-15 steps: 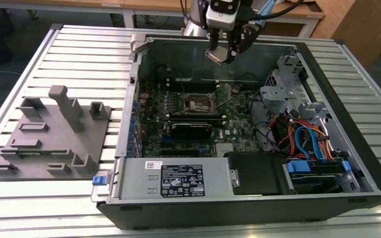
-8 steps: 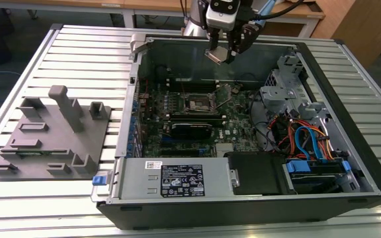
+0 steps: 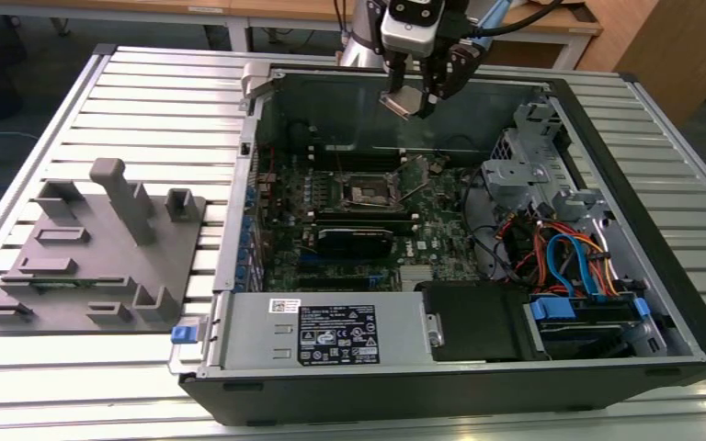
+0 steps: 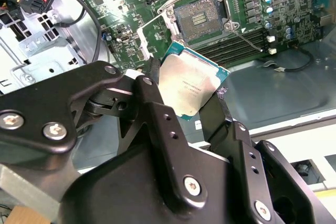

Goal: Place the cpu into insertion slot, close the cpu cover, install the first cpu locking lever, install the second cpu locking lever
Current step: 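Place the cpu into insertion slot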

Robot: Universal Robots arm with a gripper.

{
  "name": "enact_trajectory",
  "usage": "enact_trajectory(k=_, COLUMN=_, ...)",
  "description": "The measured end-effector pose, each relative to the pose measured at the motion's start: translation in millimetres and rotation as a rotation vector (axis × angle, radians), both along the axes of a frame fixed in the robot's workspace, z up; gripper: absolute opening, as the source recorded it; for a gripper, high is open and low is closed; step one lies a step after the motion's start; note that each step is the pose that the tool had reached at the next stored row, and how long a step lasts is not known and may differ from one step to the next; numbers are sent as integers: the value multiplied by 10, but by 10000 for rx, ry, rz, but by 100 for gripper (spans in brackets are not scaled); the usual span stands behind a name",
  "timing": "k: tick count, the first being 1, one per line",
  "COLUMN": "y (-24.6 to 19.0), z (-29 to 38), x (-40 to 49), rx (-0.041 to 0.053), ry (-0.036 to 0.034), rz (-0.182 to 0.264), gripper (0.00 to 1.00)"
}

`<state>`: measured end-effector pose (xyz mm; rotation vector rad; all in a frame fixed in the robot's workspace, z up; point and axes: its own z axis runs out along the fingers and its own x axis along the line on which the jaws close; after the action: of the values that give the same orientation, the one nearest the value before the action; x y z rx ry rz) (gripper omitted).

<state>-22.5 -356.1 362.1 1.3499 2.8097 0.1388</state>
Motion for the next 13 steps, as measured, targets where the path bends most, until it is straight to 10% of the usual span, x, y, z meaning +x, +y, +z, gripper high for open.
enact_trajectory(k=13, y=0, z=-5, x=0, rx=0, ry=0, rz=-772, gripper=54)
